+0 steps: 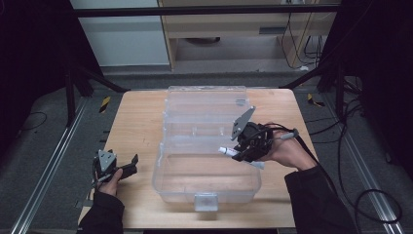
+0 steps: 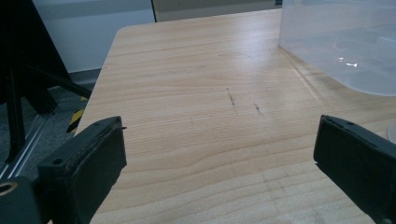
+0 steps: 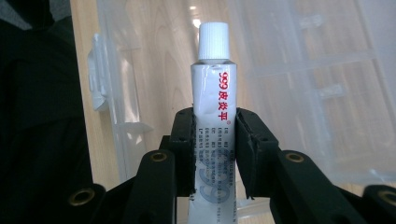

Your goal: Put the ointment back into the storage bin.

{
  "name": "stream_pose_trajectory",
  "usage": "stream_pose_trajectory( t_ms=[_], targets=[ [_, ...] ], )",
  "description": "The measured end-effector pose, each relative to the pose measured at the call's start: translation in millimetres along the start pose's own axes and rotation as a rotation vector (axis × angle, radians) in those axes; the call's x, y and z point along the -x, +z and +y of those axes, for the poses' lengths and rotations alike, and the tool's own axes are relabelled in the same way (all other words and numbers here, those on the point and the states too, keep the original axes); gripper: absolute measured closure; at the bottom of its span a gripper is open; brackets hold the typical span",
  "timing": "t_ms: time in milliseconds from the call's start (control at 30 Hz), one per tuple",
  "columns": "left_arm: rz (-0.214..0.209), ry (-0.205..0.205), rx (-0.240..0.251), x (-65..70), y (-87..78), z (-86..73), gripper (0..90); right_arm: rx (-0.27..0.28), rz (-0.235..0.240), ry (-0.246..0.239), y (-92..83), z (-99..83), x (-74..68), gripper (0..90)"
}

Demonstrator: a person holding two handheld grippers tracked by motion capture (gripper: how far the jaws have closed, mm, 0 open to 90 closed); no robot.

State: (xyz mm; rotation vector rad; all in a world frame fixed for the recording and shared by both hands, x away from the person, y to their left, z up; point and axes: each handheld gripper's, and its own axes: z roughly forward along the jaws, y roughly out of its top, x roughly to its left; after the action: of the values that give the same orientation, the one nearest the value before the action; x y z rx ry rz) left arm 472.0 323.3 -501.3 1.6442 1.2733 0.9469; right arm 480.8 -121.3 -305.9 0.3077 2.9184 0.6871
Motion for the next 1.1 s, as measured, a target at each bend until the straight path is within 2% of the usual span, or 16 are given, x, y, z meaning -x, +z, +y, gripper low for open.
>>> stream_pose_trajectory(
  t_ms=[200, 600, 767, 933, 1100],
  targets=[
    [0.0, 0.0, 0.0, 0.0, 0.0, 0.0, 1.8, -0.048, 0.042, -0.051, 16.1, 7.3, -2.3, 69.8],
    [-0.002, 0.0, 0.001, 0.1, 0.0, 0.0, 1.8, -0.135, 0.074, -0.13, 43.0, 13.6, -9.5, 69.7],
    [-0.002, 0.0, 0.0, 0.1, 0.0, 0.0, 1.8, -0.167, 0.083, -0.136, 55.4, 13.2, -12.0, 69.7],
    [-0.002, 0.0, 0.0, 0.1, 0.0, 0.0, 1.8, -0.183, 0.094, -0.163, 66.0, 11.5, -13.5, 69.7],
    [-0.003, 0.002, 0.0, 0.2, 0.1, 0.0, 1.9, -0.212, 0.091, -0.163, 77.3, 10.2, -14.4, 69.7]
  ],
)
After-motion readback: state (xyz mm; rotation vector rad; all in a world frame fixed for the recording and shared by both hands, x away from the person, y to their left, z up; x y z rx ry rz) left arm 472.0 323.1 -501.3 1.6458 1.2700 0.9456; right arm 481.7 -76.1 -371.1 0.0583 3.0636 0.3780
